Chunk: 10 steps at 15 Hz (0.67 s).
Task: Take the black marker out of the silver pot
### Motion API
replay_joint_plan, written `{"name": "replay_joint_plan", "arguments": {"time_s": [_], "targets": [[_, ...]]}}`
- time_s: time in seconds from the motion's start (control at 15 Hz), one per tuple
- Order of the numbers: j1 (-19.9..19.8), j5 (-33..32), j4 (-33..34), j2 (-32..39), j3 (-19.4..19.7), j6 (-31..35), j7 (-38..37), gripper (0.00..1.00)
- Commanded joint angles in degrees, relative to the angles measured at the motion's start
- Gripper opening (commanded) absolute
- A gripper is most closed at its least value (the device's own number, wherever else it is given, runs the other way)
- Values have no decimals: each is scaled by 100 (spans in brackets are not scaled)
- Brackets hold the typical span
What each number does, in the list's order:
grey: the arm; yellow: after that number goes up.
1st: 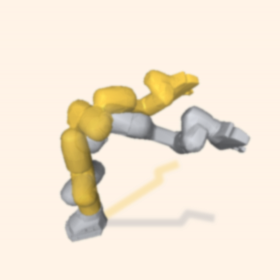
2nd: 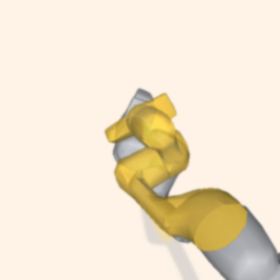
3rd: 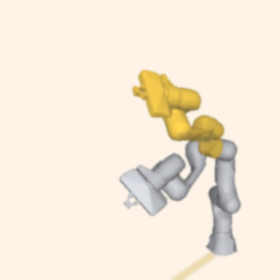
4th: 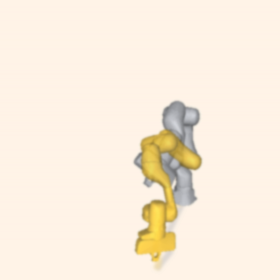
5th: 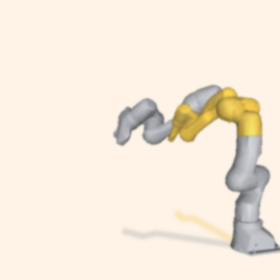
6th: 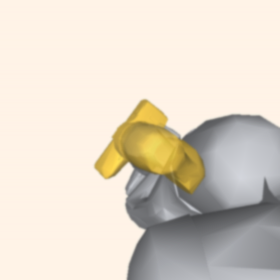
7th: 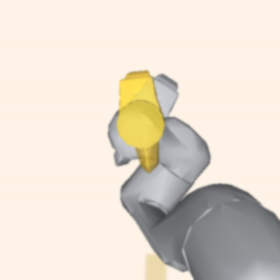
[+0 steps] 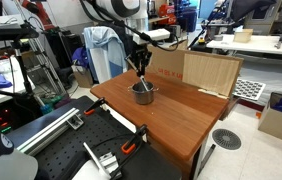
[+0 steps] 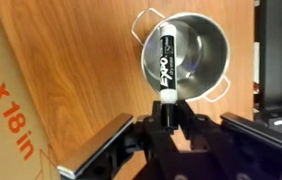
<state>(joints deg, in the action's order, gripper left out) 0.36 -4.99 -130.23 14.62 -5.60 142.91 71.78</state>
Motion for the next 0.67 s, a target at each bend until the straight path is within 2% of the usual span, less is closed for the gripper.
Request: {"name": "replay_joint_plan", "arguments": {"time_s": [0.0,0.27,0.6], "targets": [[-69,83,-29,-397,-61,-91,-258,6],[-84,199,144,-804,88,-51,-887,6],[-346,569,367,-874,454,-30,-1640,6]]}}
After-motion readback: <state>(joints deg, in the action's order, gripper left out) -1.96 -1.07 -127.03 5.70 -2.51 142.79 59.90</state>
